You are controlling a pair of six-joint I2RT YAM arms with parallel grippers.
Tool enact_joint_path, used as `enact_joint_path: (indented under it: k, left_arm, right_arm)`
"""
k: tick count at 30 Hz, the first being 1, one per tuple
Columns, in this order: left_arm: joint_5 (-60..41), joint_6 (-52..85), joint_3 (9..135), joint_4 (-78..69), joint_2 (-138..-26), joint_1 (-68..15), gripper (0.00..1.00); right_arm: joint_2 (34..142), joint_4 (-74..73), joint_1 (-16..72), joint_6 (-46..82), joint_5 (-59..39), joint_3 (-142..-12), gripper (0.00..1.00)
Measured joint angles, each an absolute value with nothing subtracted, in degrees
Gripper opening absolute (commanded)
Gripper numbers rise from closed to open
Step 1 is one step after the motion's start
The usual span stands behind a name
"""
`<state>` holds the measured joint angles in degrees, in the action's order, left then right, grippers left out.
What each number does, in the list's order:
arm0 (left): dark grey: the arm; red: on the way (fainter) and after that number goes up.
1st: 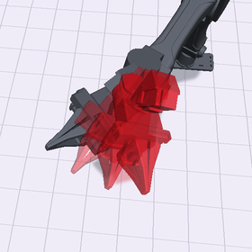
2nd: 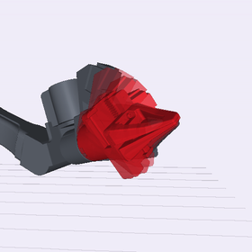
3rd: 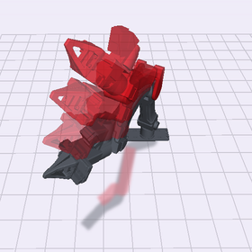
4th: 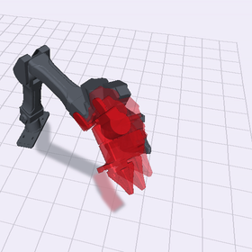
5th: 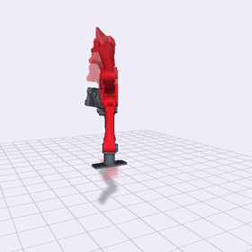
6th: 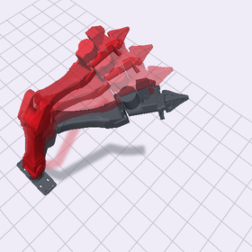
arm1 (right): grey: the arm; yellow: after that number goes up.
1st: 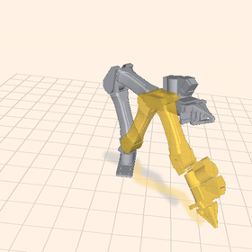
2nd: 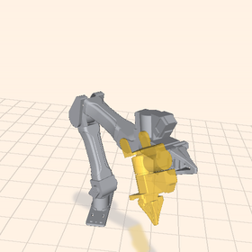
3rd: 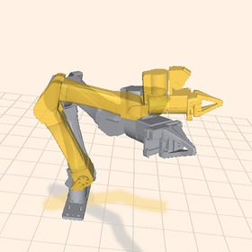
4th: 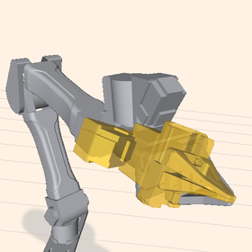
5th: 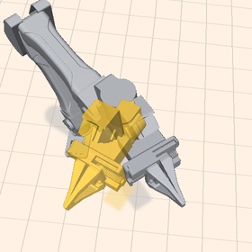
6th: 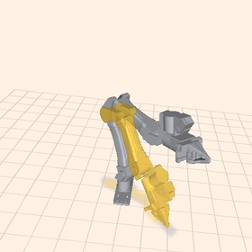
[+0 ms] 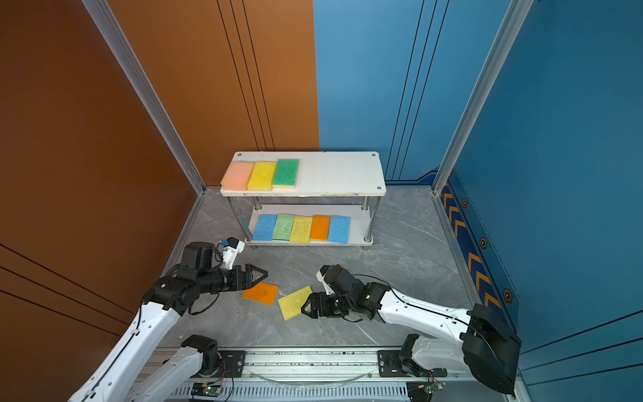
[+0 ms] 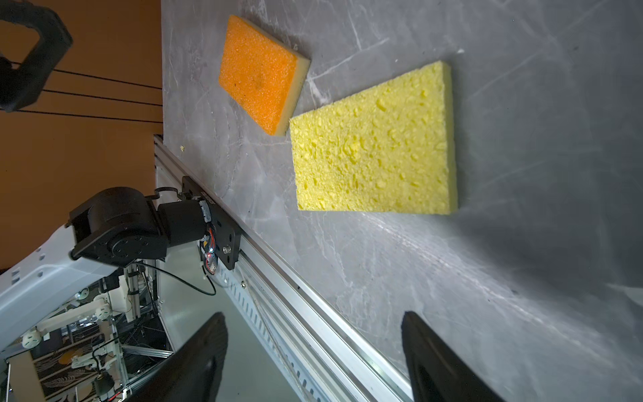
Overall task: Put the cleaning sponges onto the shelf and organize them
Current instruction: 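Move both grippers toward the pale yellow sponge on the table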
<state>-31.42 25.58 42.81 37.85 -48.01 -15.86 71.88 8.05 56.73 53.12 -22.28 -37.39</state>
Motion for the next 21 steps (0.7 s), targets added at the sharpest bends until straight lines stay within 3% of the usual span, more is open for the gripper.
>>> enact_joint_path:
  k: [10, 21]
  left_arm:
    - [-27.4, 30.4, 39.4, 32.2, -54.0, -19.3, 0.85]
    - [-25.6, 32.9, 39.3, 26.5, -60.5, -23.2, 0.85]
  right_arm:
    - [85.1, -4.5, 57.8, 56.0, -24.9, -37.0, 0.81]
    - [86.9, -7.7, 52.8, 55.8, -26.6, -36.0, 0.81]
